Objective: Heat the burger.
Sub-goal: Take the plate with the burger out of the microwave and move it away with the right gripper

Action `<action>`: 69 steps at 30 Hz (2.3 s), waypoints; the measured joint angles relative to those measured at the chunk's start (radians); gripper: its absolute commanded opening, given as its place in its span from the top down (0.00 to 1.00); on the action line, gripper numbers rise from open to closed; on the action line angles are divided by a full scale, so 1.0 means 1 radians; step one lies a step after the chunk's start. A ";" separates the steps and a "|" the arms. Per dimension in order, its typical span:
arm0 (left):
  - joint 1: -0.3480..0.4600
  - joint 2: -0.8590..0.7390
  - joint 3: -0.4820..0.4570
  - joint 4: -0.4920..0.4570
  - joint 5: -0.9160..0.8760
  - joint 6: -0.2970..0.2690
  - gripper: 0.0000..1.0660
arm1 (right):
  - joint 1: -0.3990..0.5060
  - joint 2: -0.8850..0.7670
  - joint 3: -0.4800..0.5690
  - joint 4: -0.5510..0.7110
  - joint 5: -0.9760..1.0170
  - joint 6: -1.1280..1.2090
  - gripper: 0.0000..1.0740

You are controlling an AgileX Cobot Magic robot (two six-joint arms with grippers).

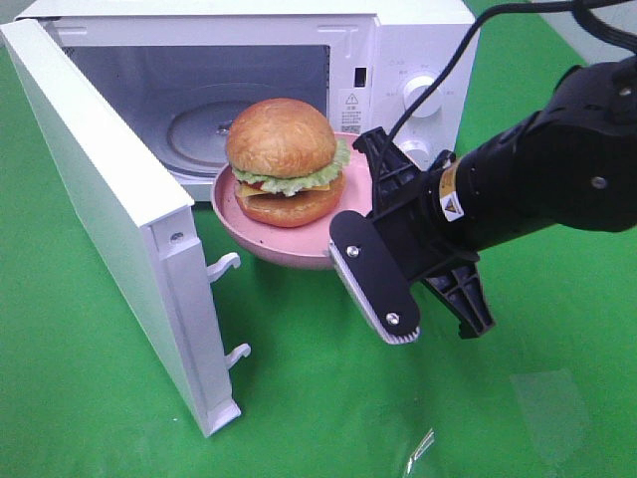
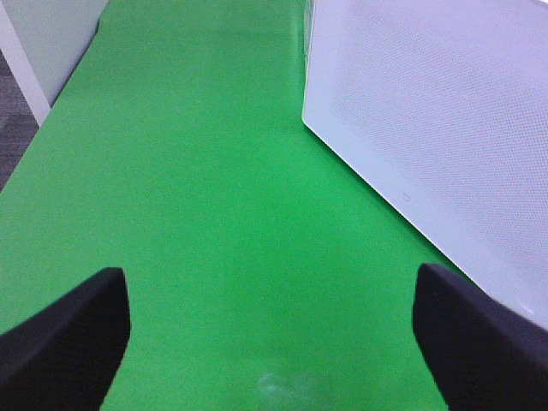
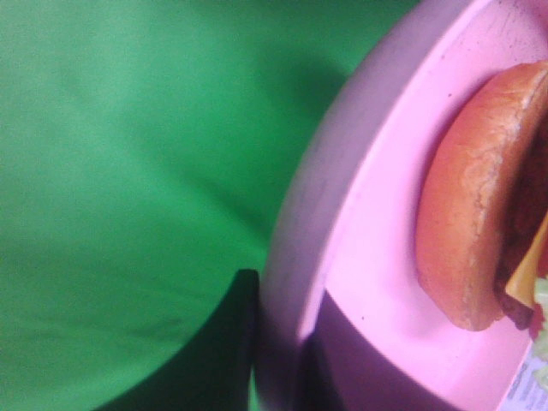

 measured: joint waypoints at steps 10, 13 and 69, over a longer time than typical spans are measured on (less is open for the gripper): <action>0.000 0.000 0.000 0.000 0.000 0.000 0.23 | -0.003 -0.175 0.162 0.000 0.001 0.014 1.00; 0.000 0.000 0.000 0.000 0.000 0.000 0.23 | -0.003 -0.215 0.193 0.000 0.002 0.015 1.00; 0.000 0.000 0.000 0.000 0.000 0.000 0.23 | -0.003 -0.610 0.338 -0.440 0.606 1.264 1.00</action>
